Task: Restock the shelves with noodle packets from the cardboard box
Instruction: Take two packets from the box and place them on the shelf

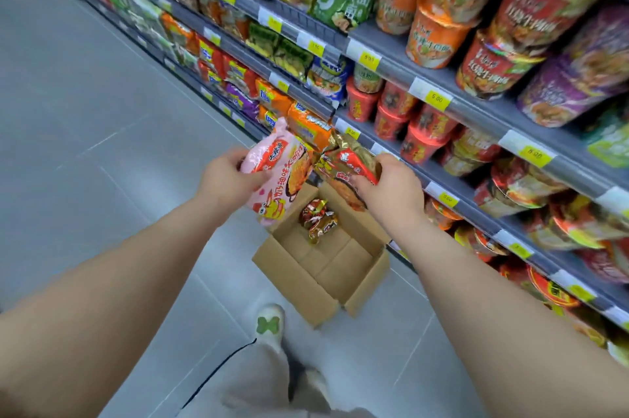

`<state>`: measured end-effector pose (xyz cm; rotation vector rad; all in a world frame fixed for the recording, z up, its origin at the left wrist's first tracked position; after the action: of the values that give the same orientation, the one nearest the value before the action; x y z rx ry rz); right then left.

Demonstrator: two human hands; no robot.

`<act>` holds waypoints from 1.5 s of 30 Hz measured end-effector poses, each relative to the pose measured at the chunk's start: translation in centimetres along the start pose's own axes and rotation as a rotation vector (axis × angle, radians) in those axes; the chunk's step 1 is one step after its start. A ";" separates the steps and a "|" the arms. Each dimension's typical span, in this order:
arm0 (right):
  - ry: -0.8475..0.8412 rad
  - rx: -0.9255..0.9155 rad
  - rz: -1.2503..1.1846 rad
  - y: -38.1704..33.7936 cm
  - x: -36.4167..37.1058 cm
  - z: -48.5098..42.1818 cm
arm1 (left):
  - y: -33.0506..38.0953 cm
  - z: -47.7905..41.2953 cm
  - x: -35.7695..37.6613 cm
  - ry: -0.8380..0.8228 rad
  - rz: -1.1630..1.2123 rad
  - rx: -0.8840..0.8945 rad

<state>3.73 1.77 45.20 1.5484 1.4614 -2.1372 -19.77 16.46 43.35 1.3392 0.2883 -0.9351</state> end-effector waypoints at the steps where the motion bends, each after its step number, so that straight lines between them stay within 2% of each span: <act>1: -0.007 -0.008 0.000 -1.2 0.2 0.3 | -0.5 0.4 -1.3 0.019 0.008 0.005; 10: -0.089 -0.136 0.024 -16.0 7.3 -2.1 | -8.1 -2.9 -14.8 0.147 0.073 -0.031; 19: -0.038 -0.226 -0.051 -35.4 18.5 -9.3 | -16.4 -15.1 -32.5 0.238 0.164 -0.026; 25: -0.010 -0.241 -0.057 -42.6 21.8 -14.5 | -18.6 -23.7 -38.5 0.248 0.240 -0.040; 29: 0.011 -0.261 -0.055 -45.5 23.6 -20.0 | -18.1 -30.2 -40.5 0.256 0.313 -0.044; 40: 0.061 -0.282 -0.010 -55.3 25.5 -39.9 | -10.0 -50.4 -47.6 0.273 0.368 0.031; 45: 0.174 -0.300 -0.023 -60.0 25.7 -45.7 | -7.4 -58.7 -50.5 0.260 0.378 0.110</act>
<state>-12.97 77.93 61.88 1.6407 1.7648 -1.7286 -37.57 91.02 56.79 1.5532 0.1730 -0.4662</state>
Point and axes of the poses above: each hand's wrist, its own z-axis away from the middle knuckle, its own x-axis out of the palm, y = z × x, the point moved 10 cm from there along -z, towards the middle knuckle, and after that the axes turned 11 degrees about -z, right-handed, at the moved point
